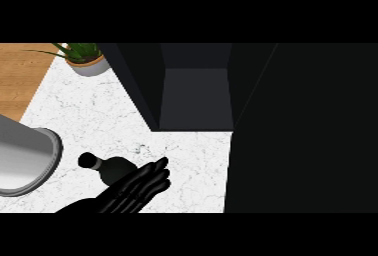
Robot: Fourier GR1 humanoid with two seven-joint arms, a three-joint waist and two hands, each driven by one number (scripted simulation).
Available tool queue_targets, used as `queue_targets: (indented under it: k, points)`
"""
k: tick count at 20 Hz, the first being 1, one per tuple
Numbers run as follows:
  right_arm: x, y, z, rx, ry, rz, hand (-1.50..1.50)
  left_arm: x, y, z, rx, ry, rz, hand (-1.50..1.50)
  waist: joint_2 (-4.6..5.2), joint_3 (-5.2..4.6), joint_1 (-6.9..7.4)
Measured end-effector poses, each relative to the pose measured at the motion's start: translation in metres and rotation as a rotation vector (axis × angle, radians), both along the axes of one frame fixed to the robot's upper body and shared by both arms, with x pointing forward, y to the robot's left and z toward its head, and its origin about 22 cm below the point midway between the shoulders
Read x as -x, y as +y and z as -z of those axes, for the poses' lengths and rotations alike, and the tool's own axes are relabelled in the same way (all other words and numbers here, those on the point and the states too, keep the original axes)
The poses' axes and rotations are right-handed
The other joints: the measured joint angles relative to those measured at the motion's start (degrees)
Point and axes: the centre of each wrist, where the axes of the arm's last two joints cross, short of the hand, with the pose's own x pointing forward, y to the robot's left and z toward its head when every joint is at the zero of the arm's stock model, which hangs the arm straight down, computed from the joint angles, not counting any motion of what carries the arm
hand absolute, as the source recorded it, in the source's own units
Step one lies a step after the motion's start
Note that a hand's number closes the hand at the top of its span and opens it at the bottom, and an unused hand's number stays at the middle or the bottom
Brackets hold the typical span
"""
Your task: Pick up the wine, place it into the cabinet and close the cabinet
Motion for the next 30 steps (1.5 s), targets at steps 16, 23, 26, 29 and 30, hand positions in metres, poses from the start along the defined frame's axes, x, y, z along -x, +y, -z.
queue_targets:
  k: [16,23,26,29,30]
  points:
    - [0.003,0.007,-0.007,0.003,0.015,0.022,-1.5,-0.009,0.01,-0.017,-0.019,-0.002,-0.107,-1.5,-0.13,-0.04,0.28]
    - [0.004,0.005,-0.008,0.027,0.018,0.031,-1.5,-0.018,0.029,-0.027,-0.054,-0.043,-0.197,-1.5,0.02,-0.04,0.02]
    - [0.003,0.005,-0.01,0.031,0.023,0.034,-1.5,-0.021,0.038,-0.032,-0.069,-0.059,-0.235,-1.5,0.01,-0.06,0.12]
    - [0.004,0.006,-0.01,0.029,0.021,0.03,-1.5,-0.024,0.047,-0.038,-0.079,-0.088,-0.271,-1.5,0.02,-0.05,0.0]
    - [0.004,0.007,-0.01,0.025,0.026,0.027,-1.5,-0.025,0.05,-0.038,-0.085,-0.095,-0.281,-1.5,0.03,-0.07,-0.04]
